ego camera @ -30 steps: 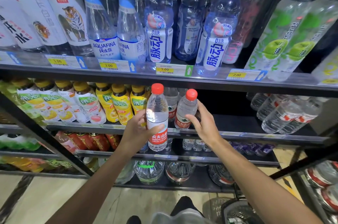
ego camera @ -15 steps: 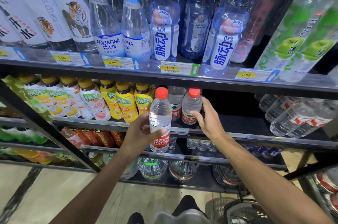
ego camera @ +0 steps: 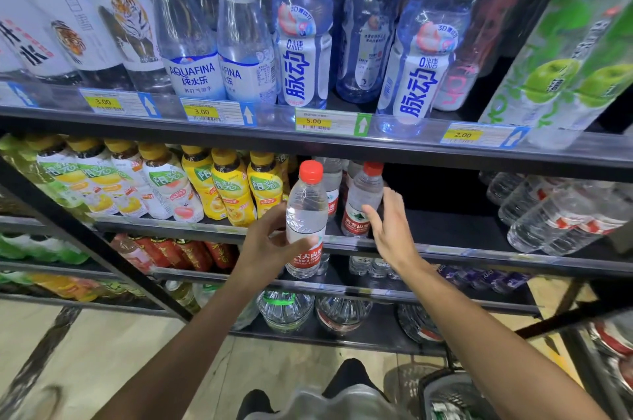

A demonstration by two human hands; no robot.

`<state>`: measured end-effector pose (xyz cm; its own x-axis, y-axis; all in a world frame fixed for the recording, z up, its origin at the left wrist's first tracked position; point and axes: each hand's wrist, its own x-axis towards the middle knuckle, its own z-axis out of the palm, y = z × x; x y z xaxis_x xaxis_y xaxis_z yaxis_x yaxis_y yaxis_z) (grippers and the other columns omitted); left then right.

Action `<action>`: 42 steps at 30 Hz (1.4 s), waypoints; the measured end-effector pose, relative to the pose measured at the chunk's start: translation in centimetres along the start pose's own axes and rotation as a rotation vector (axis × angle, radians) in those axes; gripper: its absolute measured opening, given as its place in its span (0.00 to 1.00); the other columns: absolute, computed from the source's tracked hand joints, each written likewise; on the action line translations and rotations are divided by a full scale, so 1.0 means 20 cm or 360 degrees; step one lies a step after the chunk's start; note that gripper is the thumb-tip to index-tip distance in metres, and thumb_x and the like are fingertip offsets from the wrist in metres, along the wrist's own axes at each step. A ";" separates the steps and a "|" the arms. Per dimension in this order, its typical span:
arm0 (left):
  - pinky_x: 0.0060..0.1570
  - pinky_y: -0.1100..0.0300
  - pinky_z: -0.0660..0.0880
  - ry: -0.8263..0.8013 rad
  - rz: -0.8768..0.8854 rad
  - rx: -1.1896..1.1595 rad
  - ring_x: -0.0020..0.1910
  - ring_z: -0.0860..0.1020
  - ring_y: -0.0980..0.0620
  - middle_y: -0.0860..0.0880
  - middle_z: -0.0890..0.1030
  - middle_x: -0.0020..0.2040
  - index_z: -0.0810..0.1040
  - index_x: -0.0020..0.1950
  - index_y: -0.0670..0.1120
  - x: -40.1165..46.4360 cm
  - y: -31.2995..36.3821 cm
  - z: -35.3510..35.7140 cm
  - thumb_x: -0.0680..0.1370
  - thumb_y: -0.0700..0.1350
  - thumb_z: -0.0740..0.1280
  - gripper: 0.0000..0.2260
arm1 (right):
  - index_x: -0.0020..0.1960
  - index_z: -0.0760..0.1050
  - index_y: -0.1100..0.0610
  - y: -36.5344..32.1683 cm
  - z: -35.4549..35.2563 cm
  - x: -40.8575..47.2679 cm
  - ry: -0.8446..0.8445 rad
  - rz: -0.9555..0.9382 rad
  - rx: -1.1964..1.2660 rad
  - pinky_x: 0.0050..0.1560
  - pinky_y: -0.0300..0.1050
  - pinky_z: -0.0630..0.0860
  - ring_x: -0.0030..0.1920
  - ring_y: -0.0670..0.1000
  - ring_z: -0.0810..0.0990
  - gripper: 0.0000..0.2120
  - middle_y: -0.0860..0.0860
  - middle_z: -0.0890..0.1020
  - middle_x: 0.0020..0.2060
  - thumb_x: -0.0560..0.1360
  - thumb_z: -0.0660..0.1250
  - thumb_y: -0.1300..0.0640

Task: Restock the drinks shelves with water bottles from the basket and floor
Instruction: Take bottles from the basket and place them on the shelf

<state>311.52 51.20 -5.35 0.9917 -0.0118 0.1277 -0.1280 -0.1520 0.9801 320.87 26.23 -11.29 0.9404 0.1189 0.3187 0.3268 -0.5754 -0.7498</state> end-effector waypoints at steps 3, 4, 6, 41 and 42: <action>0.61 0.52 0.80 -0.0017 0.0028 -0.0002 0.62 0.82 0.51 0.51 0.84 0.61 0.79 0.65 0.49 0.02 -0.02 0.02 0.73 0.44 0.79 0.22 | 0.65 0.69 0.58 -0.01 0.02 0.00 0.0090 0.0017 -0.0084 0.58 0.40 0.70 0.53 0.51 0.73 0.27 0.50 0.68 0.55 0.80 0.54 0.37; 0.62 0.48 0.79 -0.0017 0.0041 0.0009 0.63 0.81 0.51 0.51 0.84 0.61 0.78 0.66 0.47 0.03 -0.03 0.03 0.73 0.42 0.78 0.23 | 0.64 0.70 0.58 -0.01 0.02 0.00 0.0093 0.0036 -0.0080 0.56 0.41 0.71 0.50 0.51 0.73 0.27 0.50 0.69 0.53 0.79 0.54 0.37; 0.63 0.45 0.79 -0.0015 0.0063 0.0035 0.64 0.80 0.50 0.50 0.83 0.64 0.77 0.68 0.45 0.06 -0.04 0.04 0.73 0.39 0.78 0.25 | 0.62 0.70 0.57 -0.02 0.02 0.01 0.0060 0.0073 -0.0092 0.54 0.45 0.72 0.48 0.52 0.74 0.25 0.50 0.69 0.51 0.79 0.54 0.36; 0.60 0.59 0.80 0.0191 0.0371 0.0194 0.64 0.79 0.51 0.57 0.78 0.62 0.79 0.65 0.54 0.29 -0.18 0.19 0.69 0.46 0.82 0.26 | 0.69 0.66 0.52 0.05 0.09 -0.03 -0.0193 0.0432 -0.0107 0.50 0.46 0.73 0.57 0.54 0.81 0.25 0.51 0.82 0.59 0.80 0.65 0.39; 0.60 0.60 0.80 0.0190 0.0376 0.0196 0.64 0.79 0.51 0.56 0.78 0.62 0.80 0.66 0.53 0.30 -0.18 0.18 0.69 0.45 0.82 0.27 | 0.70 0.66 0.52 0.05 0.09 -0.03 -0.0195 0.0431 -0.0100 0.51 0.45 0.73 0.57 0.54 0.81 0.25 0.51 0.82 0.60 0.80 0.65 0.40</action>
<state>318.01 48.05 -8.76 0.9256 0.0541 0.3745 -0.3463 -0.2779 0.8960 320.76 27.13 -13.28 0.9981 0.0491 0.0367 0.0598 -0.6480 -0.7593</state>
